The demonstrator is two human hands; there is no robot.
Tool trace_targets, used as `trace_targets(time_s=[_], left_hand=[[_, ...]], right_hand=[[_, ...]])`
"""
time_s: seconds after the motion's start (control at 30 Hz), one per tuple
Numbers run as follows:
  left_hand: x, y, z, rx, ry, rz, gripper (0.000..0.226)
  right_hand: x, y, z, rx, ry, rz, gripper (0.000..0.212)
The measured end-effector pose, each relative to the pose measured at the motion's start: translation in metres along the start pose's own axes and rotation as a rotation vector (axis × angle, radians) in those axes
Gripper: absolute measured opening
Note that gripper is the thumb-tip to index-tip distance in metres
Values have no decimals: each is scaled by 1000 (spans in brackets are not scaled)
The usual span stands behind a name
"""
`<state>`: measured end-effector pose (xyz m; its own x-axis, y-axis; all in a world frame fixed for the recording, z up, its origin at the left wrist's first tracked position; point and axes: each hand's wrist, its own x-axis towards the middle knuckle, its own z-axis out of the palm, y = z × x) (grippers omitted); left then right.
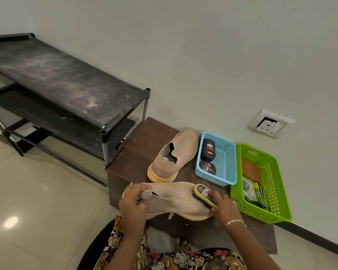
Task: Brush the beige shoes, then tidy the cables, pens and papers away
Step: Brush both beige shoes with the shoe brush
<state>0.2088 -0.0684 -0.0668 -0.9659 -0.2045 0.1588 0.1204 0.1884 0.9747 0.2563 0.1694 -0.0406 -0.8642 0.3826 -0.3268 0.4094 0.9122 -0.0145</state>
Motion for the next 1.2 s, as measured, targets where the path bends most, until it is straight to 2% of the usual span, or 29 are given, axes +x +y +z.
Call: trace_targets(time_s=[0.07,0.1,0.13,0.2,0.27,0.3,0.4,0.5,0.57,0.63,0.7,0.73,0.77,0.9,1.0,1.07,1.2], left_hand=[[2,2,3,-5,-14,-20,37],[2,1,5,-4,-17,-27,36],[2,1,7,0,-17,-34,34],[0,3,6,20,-3,-39,27],[2,5,3,44,35,-64,25],[3,4,2,46,42,-81,28],[2,4,0,37,39,-99,27],[0,6,1,36,35,-119,24],[0,6,3,37,27,-116,25],[1,7,5,42,7,-107,23],[2,6,4,50,3,-107,21],[2,6,3,58,8,-111,22],[3,5,2,61,19,-120,23],[2,7,0,70,63,-141,17],[1,8,3,71,71,-147,17],[1,9,6,73,40,-132,16],[0,7,9,59,-9,-110,19]], right_hand=[[-4,-4,0,62,30,169,49],[-8,-20,1,131,30,191,47],[-13,-40,3,221,7,158,47],[-27,-76,12,356,-49,-61,48],[-39,-87,13,267,-72,-210,53],[-37,-77,14,205,-49,-182,57],[-29,-30,13,115,36,139,60],[-24,-21,10,188,127,369,53],[-24,-42,9,300,135,423,49],[-31,-74,9,388,67,234,48],[-43,-97,15,350,-25,-28,51],[-46,-96,18,307,-28,-89,52],[-46,-87,20,268,-7,-72,53],[-28,-29,12,149,125,329,50],[-22,-19,4,312,153,531,46],[-27,-40,1,375,129,466,46],[-52,-103,12,279,-26,-3,58]])
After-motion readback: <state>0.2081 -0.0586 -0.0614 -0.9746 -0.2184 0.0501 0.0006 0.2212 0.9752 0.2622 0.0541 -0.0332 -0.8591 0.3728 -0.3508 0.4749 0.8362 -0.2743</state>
